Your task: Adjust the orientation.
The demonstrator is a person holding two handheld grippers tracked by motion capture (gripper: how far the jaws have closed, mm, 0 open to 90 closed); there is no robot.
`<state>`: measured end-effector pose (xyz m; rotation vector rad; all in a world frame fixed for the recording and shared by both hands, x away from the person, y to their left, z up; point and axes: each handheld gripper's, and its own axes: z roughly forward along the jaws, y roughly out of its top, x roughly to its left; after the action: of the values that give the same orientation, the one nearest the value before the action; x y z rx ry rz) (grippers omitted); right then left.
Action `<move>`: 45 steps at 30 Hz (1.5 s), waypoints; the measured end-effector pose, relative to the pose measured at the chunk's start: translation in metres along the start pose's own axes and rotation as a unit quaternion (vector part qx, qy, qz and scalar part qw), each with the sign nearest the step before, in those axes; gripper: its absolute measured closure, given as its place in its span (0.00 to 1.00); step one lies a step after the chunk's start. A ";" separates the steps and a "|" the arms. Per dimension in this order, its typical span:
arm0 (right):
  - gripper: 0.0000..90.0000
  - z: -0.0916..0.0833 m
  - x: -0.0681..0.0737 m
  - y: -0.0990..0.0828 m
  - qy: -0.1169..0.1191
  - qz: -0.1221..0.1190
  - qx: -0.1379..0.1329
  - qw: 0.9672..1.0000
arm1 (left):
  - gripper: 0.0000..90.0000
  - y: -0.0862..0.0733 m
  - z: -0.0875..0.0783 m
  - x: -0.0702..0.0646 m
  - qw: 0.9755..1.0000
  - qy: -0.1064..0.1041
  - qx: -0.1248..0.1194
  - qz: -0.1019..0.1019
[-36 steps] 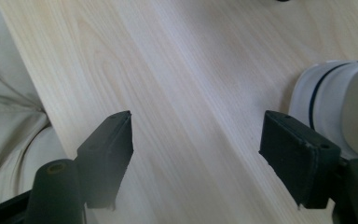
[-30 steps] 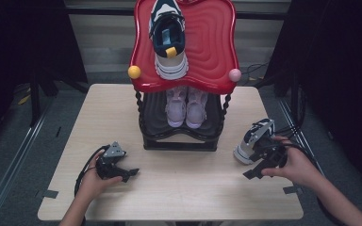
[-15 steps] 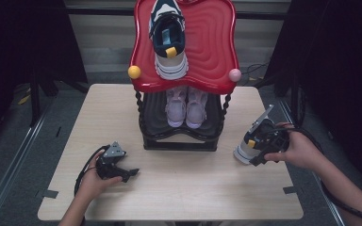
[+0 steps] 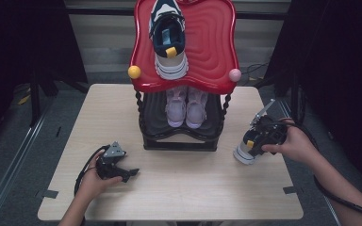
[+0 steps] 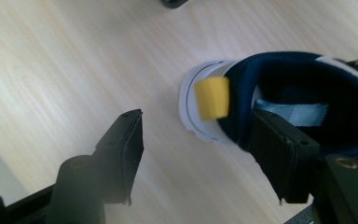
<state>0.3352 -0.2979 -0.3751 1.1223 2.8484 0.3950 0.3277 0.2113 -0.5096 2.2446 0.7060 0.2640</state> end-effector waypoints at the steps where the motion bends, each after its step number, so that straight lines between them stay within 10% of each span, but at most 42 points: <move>1: 0.39 0.001 -0.001 0.001 -0.009 -0.001 0.004 1.000 | 0.11 0.000 0.000 0.000 1.000 0.000 0.000 0.000; 9: 0.46 0.012 -0.009 0.008 -0.020 -0.007 0.019 1.000 | 0.11 0.000 0.000 0.000 1.000 0.000 0.002 0.003; 18: 0.83 0.013 -0.010 0.011 0.003 -0.003 0.009 1.000 | 0.10 0.000 0.000 0.000 1.000 -0.001 0.003 0.006; 31: 0.79 0.002 0.022 -0.017 0.053 -0.048 0.049 0.996 | 0.09 0.001 0.001 0.000 1.000 -0.004 0.001 0.005; 45: 0.68 0.015 0.017 -0.007 0.059 -0.061 0.052 0.995 | 0.08 0.001 0.001 0.001 1.000 -0.007 0.004 0.008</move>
<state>0.3198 -0.2882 -0.3907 0.9653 3.0547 0.3186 0.3293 0.2103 -0.5099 2.2587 0.6831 0.2521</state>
